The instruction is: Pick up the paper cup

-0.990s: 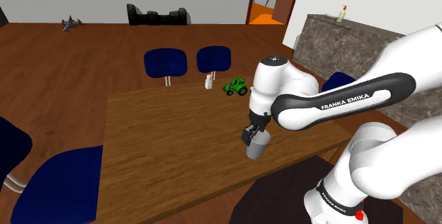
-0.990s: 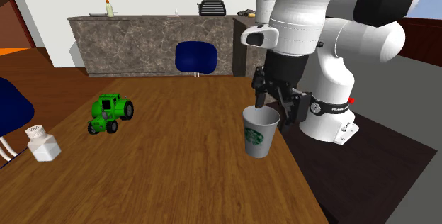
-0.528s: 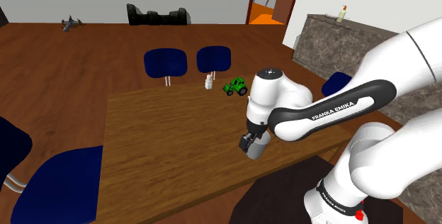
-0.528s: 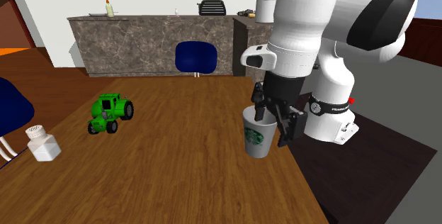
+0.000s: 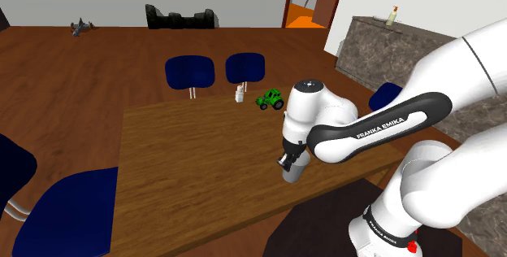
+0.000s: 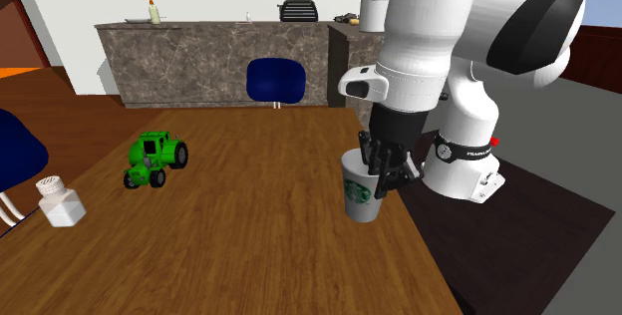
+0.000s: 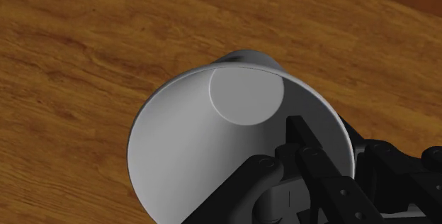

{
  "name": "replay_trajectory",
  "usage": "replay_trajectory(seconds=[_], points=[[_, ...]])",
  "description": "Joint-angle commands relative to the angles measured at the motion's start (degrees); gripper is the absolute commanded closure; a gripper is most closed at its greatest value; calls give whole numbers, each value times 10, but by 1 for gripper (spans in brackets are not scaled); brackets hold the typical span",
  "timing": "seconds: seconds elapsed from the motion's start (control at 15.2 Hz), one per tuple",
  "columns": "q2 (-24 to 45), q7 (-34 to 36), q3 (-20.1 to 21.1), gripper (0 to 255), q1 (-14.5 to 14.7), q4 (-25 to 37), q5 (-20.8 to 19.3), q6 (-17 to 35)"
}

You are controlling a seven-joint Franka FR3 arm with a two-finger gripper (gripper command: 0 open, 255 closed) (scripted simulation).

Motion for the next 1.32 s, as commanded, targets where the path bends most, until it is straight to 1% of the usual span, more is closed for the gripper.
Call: replay_trajectory(seconds=[0.0, 0.13, 0.59, 1.12, 1.25], points=[[0, 0, 0, 255, 0, 0, 0, 0], [0, 0, 0, 255, 0, 0, 0, -1], [-53, -13, -10, 255, 8, 24, 9, -77], [-99, -24, -20, 255, 12, 60, 12, -158], [-100, -24, -20, 255, 12, 61, 12, -159]])
